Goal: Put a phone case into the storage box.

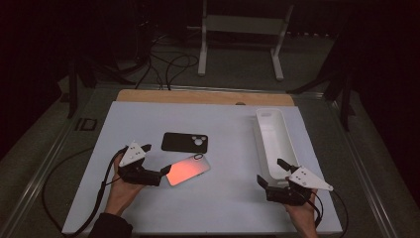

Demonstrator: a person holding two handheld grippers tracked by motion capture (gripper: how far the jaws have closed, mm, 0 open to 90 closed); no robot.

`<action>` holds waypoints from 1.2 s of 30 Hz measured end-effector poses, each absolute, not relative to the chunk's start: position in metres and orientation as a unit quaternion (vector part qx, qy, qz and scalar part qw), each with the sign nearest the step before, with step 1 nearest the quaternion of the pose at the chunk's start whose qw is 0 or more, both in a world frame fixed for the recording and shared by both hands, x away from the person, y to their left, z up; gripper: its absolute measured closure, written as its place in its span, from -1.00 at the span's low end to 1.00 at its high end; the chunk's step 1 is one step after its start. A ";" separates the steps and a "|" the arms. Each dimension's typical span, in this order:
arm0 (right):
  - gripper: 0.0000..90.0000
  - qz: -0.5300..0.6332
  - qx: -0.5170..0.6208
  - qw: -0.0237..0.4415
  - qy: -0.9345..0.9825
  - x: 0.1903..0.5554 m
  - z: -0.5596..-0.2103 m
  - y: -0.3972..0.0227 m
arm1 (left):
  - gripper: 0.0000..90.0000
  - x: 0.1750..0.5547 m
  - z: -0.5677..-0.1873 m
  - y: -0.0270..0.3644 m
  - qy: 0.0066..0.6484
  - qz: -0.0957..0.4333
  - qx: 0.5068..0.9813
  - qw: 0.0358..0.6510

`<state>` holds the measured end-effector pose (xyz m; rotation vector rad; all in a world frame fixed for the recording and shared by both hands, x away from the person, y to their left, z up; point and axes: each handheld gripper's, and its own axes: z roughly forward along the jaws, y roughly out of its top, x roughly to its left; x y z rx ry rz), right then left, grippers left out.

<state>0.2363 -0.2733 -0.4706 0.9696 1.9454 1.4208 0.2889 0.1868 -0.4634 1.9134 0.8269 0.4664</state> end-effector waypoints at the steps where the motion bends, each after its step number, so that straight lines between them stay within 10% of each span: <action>1: -0.80 0.527 0.360 0.269 0.722 0.236 -0.471 -0.273 | -1.00 0.290 -0.464 0.185 0.338 0.191 0.787 0.480; 36: -0.80 0.523 0.360 0.264 0.726 0.237 -0.473 -0.271 | -1.00 0.320 -0.484 0.145 0.305 0.145 0.844 0.417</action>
